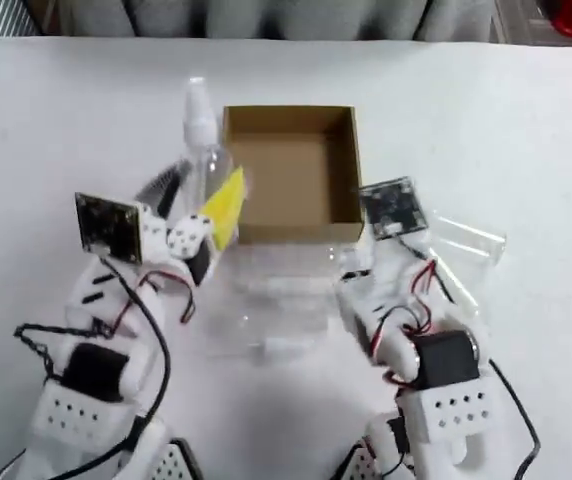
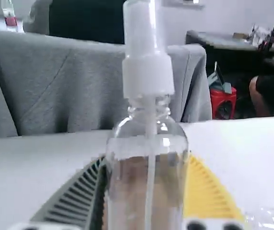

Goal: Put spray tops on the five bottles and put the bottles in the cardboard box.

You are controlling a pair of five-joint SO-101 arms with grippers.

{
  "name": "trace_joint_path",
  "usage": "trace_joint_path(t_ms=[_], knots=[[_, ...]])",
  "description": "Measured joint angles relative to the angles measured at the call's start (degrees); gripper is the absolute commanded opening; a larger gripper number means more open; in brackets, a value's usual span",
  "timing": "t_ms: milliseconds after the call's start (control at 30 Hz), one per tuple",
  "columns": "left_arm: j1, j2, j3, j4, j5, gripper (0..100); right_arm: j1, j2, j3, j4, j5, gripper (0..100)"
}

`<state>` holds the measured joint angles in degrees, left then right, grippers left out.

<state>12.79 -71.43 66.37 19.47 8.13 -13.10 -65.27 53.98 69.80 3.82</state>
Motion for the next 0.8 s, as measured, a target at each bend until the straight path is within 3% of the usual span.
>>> trace_joint_path(t_ms=[167,400,533,667,800], knots=[[-0.2,3.6,0.5,-16.0,0.0,2,8.4,0.2,7.6,-12.8,0.0,2.5],[-0.1,16.9,-1.7,-27.0,0.0,2,12.7,1.1,17.1,-25.7,0.0,2.4],[-0.4,25.7,-6.6,-26.7,0.0,2,9.8,-1.5,17.3,-28.1,0.0,2.4],[-1.4,27.5,-12.0,-19.3,0.1,2,0.3,-7.6,18.5,-28.5,0.0,2.4],[-1.7,27.6,-15.1,-11.8,5.6,2,-10.3,-16.0,20.5,-30.0,0.0,2.3]])
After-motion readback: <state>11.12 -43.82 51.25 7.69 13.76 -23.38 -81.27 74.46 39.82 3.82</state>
